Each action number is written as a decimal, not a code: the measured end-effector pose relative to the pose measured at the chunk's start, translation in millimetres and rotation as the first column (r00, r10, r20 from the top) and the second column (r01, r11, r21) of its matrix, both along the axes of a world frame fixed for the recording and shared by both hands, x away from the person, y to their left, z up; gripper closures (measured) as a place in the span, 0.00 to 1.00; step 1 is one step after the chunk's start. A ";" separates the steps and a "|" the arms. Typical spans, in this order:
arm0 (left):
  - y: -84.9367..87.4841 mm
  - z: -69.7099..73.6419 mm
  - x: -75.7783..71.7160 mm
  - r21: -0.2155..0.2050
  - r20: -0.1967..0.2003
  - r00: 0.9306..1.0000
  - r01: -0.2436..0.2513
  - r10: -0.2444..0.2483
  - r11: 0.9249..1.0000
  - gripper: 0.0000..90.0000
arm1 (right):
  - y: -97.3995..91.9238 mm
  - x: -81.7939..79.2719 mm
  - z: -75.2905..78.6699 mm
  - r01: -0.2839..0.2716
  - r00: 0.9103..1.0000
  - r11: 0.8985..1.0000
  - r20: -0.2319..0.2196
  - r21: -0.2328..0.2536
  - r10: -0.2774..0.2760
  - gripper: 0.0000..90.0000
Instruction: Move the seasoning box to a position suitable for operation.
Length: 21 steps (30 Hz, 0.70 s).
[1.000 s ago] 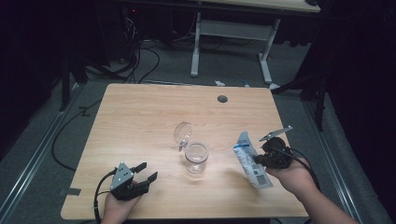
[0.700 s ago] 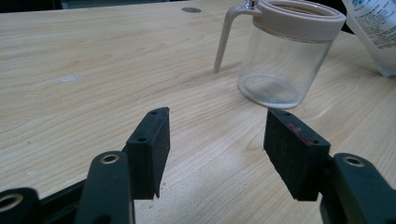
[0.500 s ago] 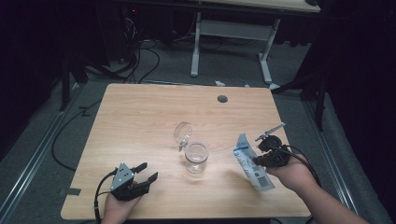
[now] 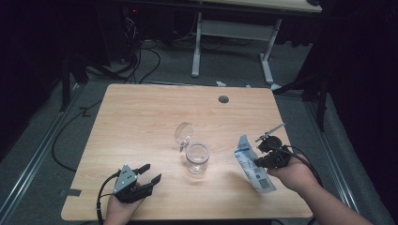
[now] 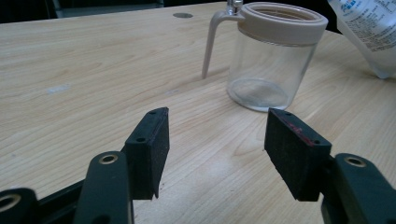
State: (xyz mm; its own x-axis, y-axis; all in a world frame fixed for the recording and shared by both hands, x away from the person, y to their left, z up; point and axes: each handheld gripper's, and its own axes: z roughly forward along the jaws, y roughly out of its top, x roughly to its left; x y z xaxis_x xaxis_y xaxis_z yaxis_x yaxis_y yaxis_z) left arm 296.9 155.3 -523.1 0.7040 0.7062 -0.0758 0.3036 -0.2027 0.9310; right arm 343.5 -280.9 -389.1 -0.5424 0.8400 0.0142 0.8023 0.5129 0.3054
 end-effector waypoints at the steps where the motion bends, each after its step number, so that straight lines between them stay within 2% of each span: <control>1: -1.1 0.1 -0.5 0.000 0.003 1.000 0.002 -0.002 1.000 0.45 | 0.3 -0.2 0.2 0.002 1.000 1.000 0.000 0.002 -0.002 0.99; 7: -7.1 1.7 -3.2 -0.010 0.013 1.000 0.016 -0.016 1.000 0.44 | -0.2 -1.2 1.3 -0.001 1.000 1.000 -0.007 0.003 0.001 0.99; 11: -17.0 3.3 -5.9 -0.012 0.029 0.999 0.036 -0.036 0.999 0.44 | 0.3 -1.8 3.1 -0.001 1.000 1.000 -0.007 0.002 0.001 0.99; 12: -24.7 4.1 -6.7 -0.017 0.037 0.998 0.054 -0.054 0.998 0.44 | 0.8 -2.2 5.2 0.001 1.000 1.000 -0.004 0.005 -0.001 0.99; 15: -33.2 5.0 -7.4 -0.019 0.041 0.997 0.070 -0.069 0.997 0.43 | 1.2 -2.2 7.8 0.005 1.000 1.000 -0.001 0.005 -0.005 0.99; 16: -42.2 5.3 -7.9 -0.023 0.041 0.996 0.086 -0.085 0.996 0.44 | 2.3 -3.0 11.0 0.015 1.000 1.000 -0.002 0.007 -0.015 0.99; 17: -42.2 5.3 -7.9 -0.023 0.041 0.996 0.086 -0.085 0.996 0.44 | 2.3 -3.0 11.0 0.015 1.000 1.000 -0.002 0.007 -0.015 0.99; 20: -59.2 7.7 -8.9 0.004 0.036 0.991 0.128 -0.128 0.992 0.45 | 3.8 -4.1 16.4 -0.003 1.000 1.000 0.008 0.014 0.003 0.99; 21: -59.2 7.7 -8.9 0.004 0.036 0.991 0.128 -0.128 0.992 0.44 | 3.8 -4.1 16.4 -0.003 1.000 1.000 0.008 0.014 0.003 0.99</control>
State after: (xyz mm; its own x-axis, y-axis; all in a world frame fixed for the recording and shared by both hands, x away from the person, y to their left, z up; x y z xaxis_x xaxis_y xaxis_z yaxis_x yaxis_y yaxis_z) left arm 288.1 96.0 -515.3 0.7908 0.6102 -0.0479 0.2416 -0.2392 0.9404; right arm 339.4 -277.1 -372.7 -0.5452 0.8381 0.0216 0.7984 0.5111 0.3184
